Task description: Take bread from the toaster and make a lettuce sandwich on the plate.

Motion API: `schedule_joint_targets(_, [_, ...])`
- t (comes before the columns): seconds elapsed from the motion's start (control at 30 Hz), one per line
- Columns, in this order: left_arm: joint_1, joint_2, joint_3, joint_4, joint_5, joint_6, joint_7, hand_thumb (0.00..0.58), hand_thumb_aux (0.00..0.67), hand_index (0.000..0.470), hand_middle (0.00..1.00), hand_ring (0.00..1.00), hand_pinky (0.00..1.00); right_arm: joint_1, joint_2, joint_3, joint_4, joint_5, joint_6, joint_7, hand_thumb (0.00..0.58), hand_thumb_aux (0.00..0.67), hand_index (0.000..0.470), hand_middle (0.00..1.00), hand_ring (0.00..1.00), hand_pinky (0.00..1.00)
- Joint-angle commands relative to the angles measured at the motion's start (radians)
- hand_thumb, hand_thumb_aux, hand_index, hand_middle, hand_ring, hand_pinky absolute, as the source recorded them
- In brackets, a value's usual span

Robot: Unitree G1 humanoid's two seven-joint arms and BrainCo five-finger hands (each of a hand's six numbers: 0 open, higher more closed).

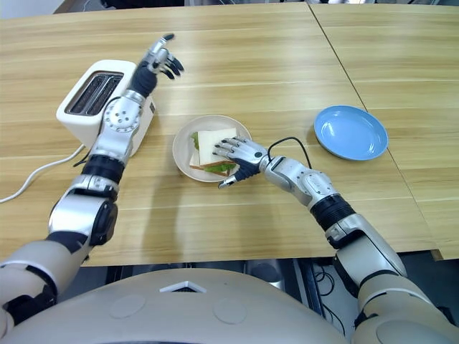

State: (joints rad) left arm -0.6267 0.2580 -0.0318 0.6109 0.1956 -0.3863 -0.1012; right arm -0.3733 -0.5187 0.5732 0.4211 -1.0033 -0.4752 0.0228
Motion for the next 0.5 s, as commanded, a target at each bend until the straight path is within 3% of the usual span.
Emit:
schedule_joint_targets(0.03, [0.155, 0.045, -0.023, -0.261, 0.06, 0.163, -0.027, 0.0, 0.0, 0.0, 0.0, 0.0, 0.0, 0.066, -0.039, 0.054, 0.082, -0.019, -0.013, 0.004, 0.0, 0.0, 0.0, 0.0, 0.0, 0.0])
schedule_joint_targets(0.17, [0.275, 0.1, -0.038, -0.431, 0.067, 0.326, -0.127, 0.0, 0.0, 0.0, 0.0, 0.0, 0.0, 0.076, -0.049, -0.056, -0.04, 0.083, -0.063, -0.129, 0.0, 0.0, 0.0, 0.0, 0.0, 0.0])
schedule_joint_targets(0.2, [0.299, 0.109, -0.039, -0.461, 0.049, 0.362, -0.159, 0.334, 0.234, 0.161, 1.0, 1.0, 1.0, 0.079, -0.054, -0.09, -0.08, 0.106, -0.077, -0.172, 0.0, 0.0, 0.0, 0.0, 0.0, 0.0])
schedule_joint_targets(0.27, [0.347, 0.128, -0.034, -0.526, 0.004, 0.436, -0.227, 0.334, 0.234, 0.161, 1.0, 1.0, 1.0, 0.093, -0.061, -0.179, -0.17, 0.175, -0.109, -0.253, 0.0, 0.0, 0.0, 0.0, 0.0, 0.0])
schedule_joint_targets(0.3, [0.378, 0.144, -0.025, -0.577, -0.027, 0.472, -0.266, 0.58, 0.67, 0.46, 1.0, 1.0, 1.0, 0.111, -0.064, -0.252, -0.234, 0.253, -0.128, -0.28, 0.0, 0.0, 0.0, 0.0, 0.0, 0.0])
schedule_joint_targets(0.43, [0.477, 0.224, -0.007, -0.741, -0.08, 0.571, -0.384, 0.58, 0.67, 0.46, 1.0, 1.0, 1.0, 0.174, -0.093, -0.42, -0.361, 0.417, -0.127, -0.262, 0.0, 0.0, 0.0, 0.0, 0.0, 0.0])
schedule_joint_targets(0.47, [0.5, 0.248, -0.006, -0.778, -0.081, 0.589, -0.406, 0.58, 0.67, 0.46, 1.0, 1.0, 1.0, 0.192, -0.104, -0.447, -0.379, 0.439, -0.113, -0.238, 0.148, 0.092, 0.063, 0.29, 0.29, 0.29])
schedule_joint_targets(0.5, [0.534, 0.288, -0.009, -0.829, -0.075, 0.613, -0.435, 0.58, 0.67, 0.46, 1.0, 1.0, 1.0, 0.221, -0.126, -0.474, -0.4, 0.452, -0.089, -0.204, 0.527, 0.468, 0.321, 0.89, 0.89, 0.89])
